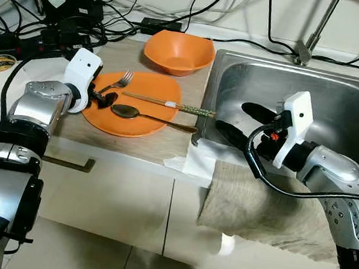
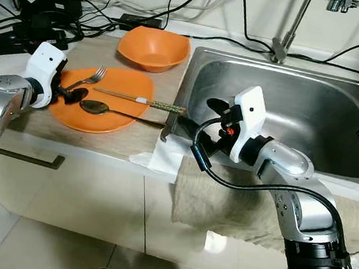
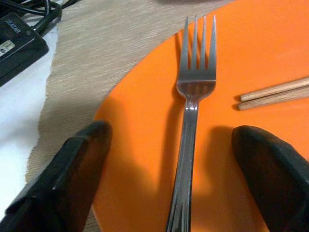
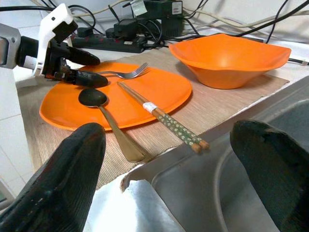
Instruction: Kitchen organization
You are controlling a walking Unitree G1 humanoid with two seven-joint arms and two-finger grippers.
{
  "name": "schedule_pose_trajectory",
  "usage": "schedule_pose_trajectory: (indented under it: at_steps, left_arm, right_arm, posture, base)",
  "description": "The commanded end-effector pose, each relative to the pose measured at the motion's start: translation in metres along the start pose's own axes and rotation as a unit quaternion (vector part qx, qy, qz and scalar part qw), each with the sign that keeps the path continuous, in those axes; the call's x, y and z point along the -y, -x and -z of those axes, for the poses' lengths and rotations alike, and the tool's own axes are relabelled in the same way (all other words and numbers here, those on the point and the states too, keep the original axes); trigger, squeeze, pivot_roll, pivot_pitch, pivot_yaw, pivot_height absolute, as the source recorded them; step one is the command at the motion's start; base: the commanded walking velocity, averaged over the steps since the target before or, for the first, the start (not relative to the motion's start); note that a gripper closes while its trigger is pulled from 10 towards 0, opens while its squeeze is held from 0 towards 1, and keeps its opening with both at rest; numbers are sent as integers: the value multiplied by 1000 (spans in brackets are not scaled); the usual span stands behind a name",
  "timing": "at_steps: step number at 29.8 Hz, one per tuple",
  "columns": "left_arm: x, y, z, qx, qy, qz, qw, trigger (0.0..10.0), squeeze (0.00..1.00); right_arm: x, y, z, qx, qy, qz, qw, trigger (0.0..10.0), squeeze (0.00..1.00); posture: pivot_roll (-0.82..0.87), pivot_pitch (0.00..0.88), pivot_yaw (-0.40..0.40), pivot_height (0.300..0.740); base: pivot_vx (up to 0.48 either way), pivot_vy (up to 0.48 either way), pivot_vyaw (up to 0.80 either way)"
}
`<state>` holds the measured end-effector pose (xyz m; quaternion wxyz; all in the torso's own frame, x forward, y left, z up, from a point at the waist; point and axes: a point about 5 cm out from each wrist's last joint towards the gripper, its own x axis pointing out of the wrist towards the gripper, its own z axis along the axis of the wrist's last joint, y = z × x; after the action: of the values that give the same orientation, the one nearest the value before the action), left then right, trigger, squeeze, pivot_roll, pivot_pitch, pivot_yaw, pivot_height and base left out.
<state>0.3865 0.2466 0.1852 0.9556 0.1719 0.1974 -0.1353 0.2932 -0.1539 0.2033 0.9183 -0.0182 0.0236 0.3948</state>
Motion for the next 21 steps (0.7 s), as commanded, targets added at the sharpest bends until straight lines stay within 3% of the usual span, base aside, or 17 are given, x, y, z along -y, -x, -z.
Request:
schedule_pose_trajectory:
  at_steps: [1,21]
  left_arm:
    - [5,-2,12,-29,1,13,1000,0,0]
    - [7,-3,9,-13,-16,17,1000,0,0]
  right_arm:
    - [-1,-2,-4,2,5,0,1000,10000,0]
    - [-1,-3,1,-4,2,8,1000,10000,0]
  posture:
    - [-10,0,29,732]
    - [-10,0,30,732]
  base:
    - [0,0,0]
    - [0,0,0]
